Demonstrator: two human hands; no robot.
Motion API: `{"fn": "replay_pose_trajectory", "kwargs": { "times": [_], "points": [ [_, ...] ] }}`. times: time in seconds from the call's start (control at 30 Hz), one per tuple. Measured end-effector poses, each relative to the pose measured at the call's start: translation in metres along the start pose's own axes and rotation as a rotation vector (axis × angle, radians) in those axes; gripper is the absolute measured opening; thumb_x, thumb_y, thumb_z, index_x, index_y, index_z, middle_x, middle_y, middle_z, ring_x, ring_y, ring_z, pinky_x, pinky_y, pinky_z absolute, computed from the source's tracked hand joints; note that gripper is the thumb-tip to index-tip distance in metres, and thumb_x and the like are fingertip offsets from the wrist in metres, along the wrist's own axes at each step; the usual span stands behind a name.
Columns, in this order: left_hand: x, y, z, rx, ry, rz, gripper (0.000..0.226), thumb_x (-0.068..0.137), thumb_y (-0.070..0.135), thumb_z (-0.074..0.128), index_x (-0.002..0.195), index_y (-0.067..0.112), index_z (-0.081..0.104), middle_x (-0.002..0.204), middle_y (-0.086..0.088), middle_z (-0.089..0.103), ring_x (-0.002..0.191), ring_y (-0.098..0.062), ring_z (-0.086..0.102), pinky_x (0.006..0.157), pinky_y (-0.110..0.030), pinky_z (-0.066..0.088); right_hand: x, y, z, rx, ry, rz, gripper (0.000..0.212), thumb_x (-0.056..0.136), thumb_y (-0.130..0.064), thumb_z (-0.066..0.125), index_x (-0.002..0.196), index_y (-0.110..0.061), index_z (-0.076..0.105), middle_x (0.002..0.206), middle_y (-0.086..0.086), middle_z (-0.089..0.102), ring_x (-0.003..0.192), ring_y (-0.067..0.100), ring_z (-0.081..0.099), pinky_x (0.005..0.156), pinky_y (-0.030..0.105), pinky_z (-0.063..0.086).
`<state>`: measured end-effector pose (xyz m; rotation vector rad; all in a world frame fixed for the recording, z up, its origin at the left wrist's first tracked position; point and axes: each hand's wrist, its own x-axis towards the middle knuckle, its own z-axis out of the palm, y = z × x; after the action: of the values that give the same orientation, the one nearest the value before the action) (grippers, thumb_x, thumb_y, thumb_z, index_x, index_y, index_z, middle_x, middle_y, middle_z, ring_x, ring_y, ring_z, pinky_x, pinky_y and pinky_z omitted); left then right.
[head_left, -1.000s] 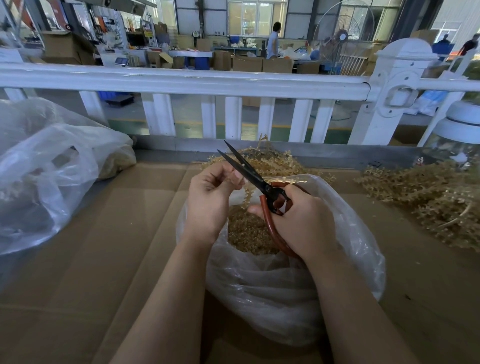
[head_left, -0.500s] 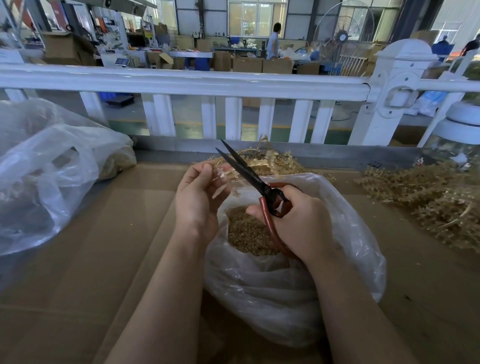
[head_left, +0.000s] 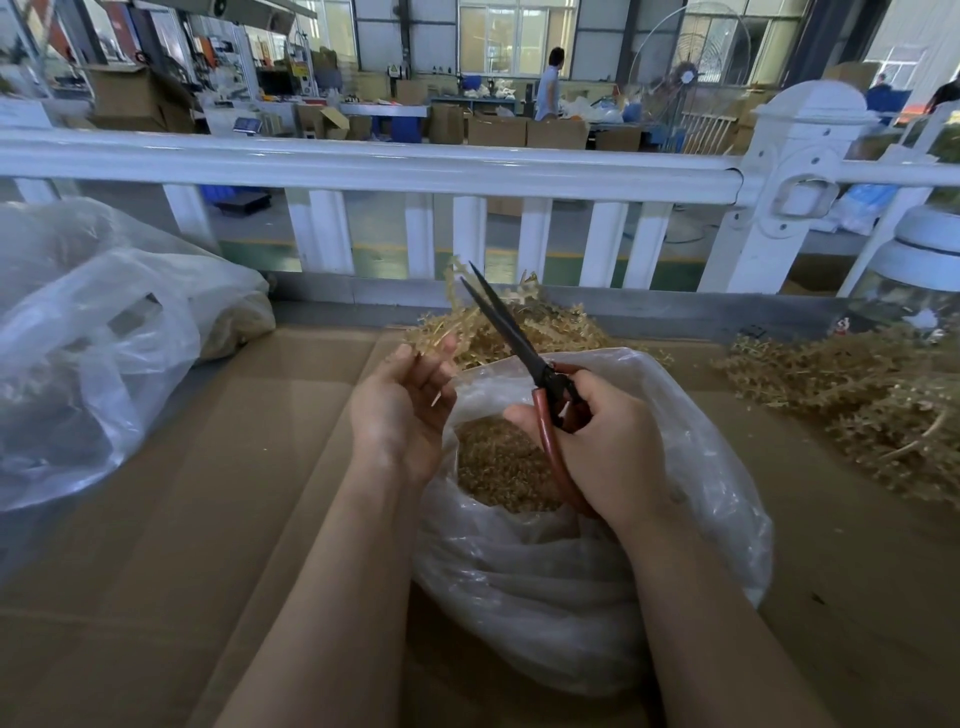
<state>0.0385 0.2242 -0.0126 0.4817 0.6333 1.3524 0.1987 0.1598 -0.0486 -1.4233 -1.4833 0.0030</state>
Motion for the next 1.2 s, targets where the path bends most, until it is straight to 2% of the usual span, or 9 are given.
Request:
{"fn": "replay_pose_trajectory", "kwargs": {
  "times": [0.1, 0.17, 0.27, 0.43, 0.57, 0.67, 0.83, 1.1, 1.2],
  "points": [
    [-0.0014, 0.0023, -0.0014, -0.025, -0.072, -0.005, 0.029, 0.103, 0.011, 0.038, 0.076, 0.015, 0.050, 0.060, 0.000, 0.065, 0.053, -0.011, 0.056, 0.049, -0.018, 0.043, 0.0003, 0.0010, 0.0001, 0.010, 0.050, 0.049, 0.055, 0.073, -0.085, 0.054, 0.088, -0.033, 0.065, 0.071, -0.025, 0.064, 0.077, -0.008, 0.063, 0.061, 0.006, 0.045],
    [-0.0021, 0.0034, -0.0016, -0.041, -0.093, -0.022, 0.029, 0.102, 0.011, 0.039, 0.076, 0.013, 0.052, 0.066, -0.003, 0.068, 0.054, -0.013, 0.058, 0.052, -0.020, 0.043, 0.0007, 0.0019, 0.0009, 0.034, 0.084, 0.101, 0.060, 0.073, -0.084, 0.053, 0.095, -0.030, 0.069, 0.077, -0.024, 0.067, 0.084, -0.009, 0.063, 0.066, 0.007, 0.048],
    [-0.0032, 0.0035, -0.0003, -0.029, -0.113, -0.025, 0.024, 0.101, 0.012, 0.038, 0.085, 0.010, 0.056, 0.069, -0.004, 0.070, 0.054, -0.014, 0.061, 0.053, -0.021, 0.046, 0.0022, 0.0033, 0.0014, 0.073, 0.140, 0.177, 0.062, 0.072, -0.084, 0.053, 0.088, -0.027, 0.071, 0.074, -0.017, 0.068, 0.076, -0.002, 0.065, 0.065, 0.017, 0.051],
    [-0.0058, 0.0029, 0.0020, 0.010, -0.168, 0.044, 0.021, 0.099, 0.008, 0.038, 0.083, 0.014, 0.051, 0.064, -0.004, 0.065, 0.053, -0.014, 0.057, 0.058, -0.023, 0.040, 0.0043, 0.0004, -0.0009, 0.145, 0.205, 0.257, 0.062, 0.070, -0.085, 0.053, 0.082, -0.028, 0.071, 0.071, -0.015, 0.067, 0.072, 0.001, 0.064, 0.060, 0.017, 0.046],
    [-0.0082, 0.0032, 0.0024, 0.029, -0.211, 0.077, 0.024, 0.100, 0.009, 0.036, 0.082, 0.015, 0.051, 0.061, -0.002, 0.064, 0.054, -0.013, 0.058, 0.057, -0.023, 0.042, 0.0044, -0.0022, -0.0015, 0.144, 0.210, 0.279, 0.054, 0.070, -0.086, 0.051, 0.077, -0.036, 0.068, 0.082, -0.023, 0.067, 0.075, -0.003, 0.063, 0.057, 0.009, 0.045],
    [-0.0092, 0.0033, 0.0028, 0.046, -0.229, 0.091, 0.026, 0.100, 0.009, 0.034, 0.082, 0.015, 0.051, 0.060, -0.001, 0.065, 0.055, -0.011, 0.059, 0.057, -0.021, 0.043, 0.0049, -0.0030, -0.0012, 0.148, 0.206, 0.271, 0.058, 0.070, -0.087, 0.050, 0.079, -0.034, 0.069, 0.084, -0.028, 0.066, 0.078, -0.005, 0.063, 0.059, 0.005, 0.043],
    [-0.0102, 0.0038, 0.0026, 0.076, -0.244, 0.106, 0.025, 0.101, 0.010, 0.036, 0.082, 0.015, 0.052, 0.062, -0.001, 0.062, 0.058, -0.011, 0.060, 0.057, -0.021, 0.044, 0.0065, 0.0008, -0.0015, 0.157, 0.211, 0.268, 0.064, 0.072, -0.087, 0.053, 0.071, -0.024, 0.066, 0.073, -0.013, 0.066, 0.067, 0.004, 0.063, 0.055, 0.011, 0.045],
    [-0.0090, 0.0016, 0.0034, 0.095, -0.236, 0.131, 0.020, 0.101, 0.010, 0.037, 0.087, 0.015, 0.050, 0.074, -0.007, 0.048, 0.062, -0.011, 0.062, 0.061, -0.024, 0.041, 0.0061, 0.0034, -0.0012, 0.132, 0.206, 0.270, 0.076, 0.066, -0.092, 0.047, 0.071, -0.019, 0.066, 0.067, -0.006, 0.065, 0.066, 0.007, 0.062, 0.054, 0.013, 0.046],
    [-0.0090, 0.0020, 0.0026, 0.083, -0.230, 0.123, 0.019, 0.101, 0.011, 0.038, 0.087, 0.015, 0.051, 0.071, -0.005, 0.052, 0.062, -0.011, 0.061, 0.061, -0.024, 0.043, 0.0058, 0.0027, -0.0017, 0.147, 0.203, 0.266, 0.074, 0.066, -0.093, 0.048, 0.071, -0.022, 0.067, 0.068, -0.009, 0.066, 0.065, 0.006, 0.063, 0.055, 0.014, 0.047]
  ]
}}
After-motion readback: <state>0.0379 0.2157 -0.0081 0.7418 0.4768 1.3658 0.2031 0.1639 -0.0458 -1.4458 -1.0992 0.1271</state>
